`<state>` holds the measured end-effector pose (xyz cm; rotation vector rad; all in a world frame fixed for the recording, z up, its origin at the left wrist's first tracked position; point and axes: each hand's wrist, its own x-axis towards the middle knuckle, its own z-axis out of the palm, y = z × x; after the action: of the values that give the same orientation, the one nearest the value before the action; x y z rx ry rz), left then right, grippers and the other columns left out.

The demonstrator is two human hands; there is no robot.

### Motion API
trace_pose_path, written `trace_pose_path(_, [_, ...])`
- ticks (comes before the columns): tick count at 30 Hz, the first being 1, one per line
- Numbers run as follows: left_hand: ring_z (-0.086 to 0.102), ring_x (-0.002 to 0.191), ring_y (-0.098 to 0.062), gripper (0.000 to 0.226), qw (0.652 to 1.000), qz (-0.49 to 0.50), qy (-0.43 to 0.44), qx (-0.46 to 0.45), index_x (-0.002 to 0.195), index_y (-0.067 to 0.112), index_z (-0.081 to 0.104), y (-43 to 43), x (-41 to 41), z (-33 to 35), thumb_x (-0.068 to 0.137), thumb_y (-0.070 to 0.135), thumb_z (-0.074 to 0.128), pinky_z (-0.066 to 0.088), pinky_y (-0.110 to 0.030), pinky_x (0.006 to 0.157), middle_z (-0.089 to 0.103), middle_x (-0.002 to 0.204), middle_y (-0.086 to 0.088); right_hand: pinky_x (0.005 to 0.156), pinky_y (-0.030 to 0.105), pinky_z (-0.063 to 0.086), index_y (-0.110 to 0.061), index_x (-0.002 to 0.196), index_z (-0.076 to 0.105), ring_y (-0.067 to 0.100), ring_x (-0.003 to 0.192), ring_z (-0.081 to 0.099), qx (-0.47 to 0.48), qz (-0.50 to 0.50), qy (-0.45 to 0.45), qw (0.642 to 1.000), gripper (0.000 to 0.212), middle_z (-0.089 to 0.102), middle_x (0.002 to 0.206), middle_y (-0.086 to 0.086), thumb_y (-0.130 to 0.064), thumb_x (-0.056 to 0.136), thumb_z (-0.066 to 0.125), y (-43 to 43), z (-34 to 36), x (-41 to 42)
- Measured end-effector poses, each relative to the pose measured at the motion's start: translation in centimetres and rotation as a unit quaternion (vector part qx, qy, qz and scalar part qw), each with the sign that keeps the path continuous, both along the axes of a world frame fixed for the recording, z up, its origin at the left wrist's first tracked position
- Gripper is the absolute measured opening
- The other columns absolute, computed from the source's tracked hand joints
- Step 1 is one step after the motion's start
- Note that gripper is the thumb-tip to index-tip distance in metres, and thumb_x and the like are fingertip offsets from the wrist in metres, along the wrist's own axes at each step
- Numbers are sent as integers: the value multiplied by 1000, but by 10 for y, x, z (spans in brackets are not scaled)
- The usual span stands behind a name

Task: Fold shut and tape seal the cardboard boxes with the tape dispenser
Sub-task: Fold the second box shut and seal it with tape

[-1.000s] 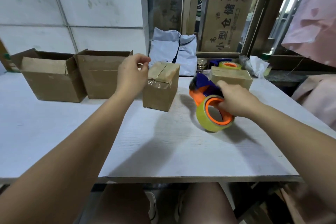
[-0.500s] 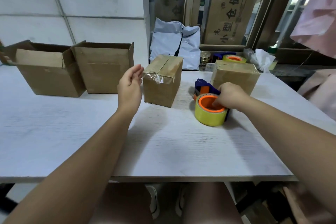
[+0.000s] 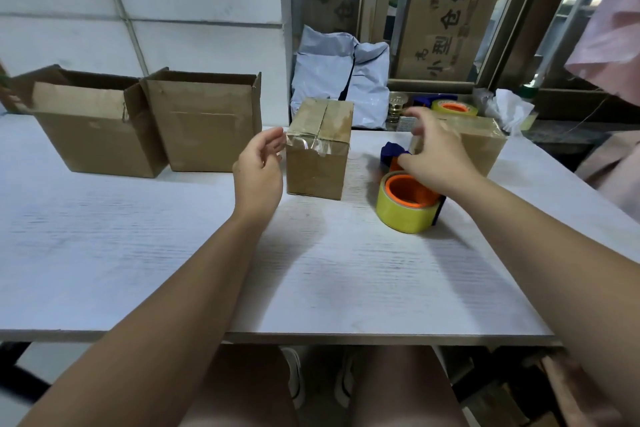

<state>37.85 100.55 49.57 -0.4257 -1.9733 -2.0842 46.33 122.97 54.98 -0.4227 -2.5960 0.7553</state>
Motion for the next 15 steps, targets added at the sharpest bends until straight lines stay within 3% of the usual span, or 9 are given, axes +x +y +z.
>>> trace_pose_path(2, [60,113,-9,40,1000,-10,-6,3,122,11,60,1,0,1,95,-6,35,46,-31,102,65,118,-3,97,32,41,-26,130,49,17,121,46,-1,95,76,993,55,56,123,0,-2,81,51,-25,5,-2])
trace_pose_path(4, [57,117,-9,34,999,-29,-12,13,128,9,56,1,-1,2,100,1,39,44,-29,104,62,124,-3,93,25,42,-22,128,54,10,116,51,-76,139,102,982,50,58,124,-3,3,87,41,-46,4,-12])
trace_pose_path(8, [60,112,-10,32,996,-62,-39,55,131,5,53,1,1,3,101,6,42,47,-21,97,62,121,-2,103,31,43,-19,130,56,10,116,54,-233,101,136,958,37,59,125,-5,-10,101,35,-65,-12,-33])
trace_pose_path(11, [65,95,-1,32,994,-82,-32,60,128,7,55,1,4,3,100,1,40,51,-16,82,64,112,-3,103,21,39,-16,122,62,3,113,51,-262,65,167,948,35,61,117,-9,-7,100,36,-74,-24,-32])
trace_pose_path(15, [66,86,2,31,995,-67,-23,72,119,15,59,-4,3,6,96,-2,47,50,-14,74,68,98,5,105,36,42,-33,104,68,12,121,53,-327,56,202,922,39,62,124,-4,-9,96,37,-84,-43,-39])
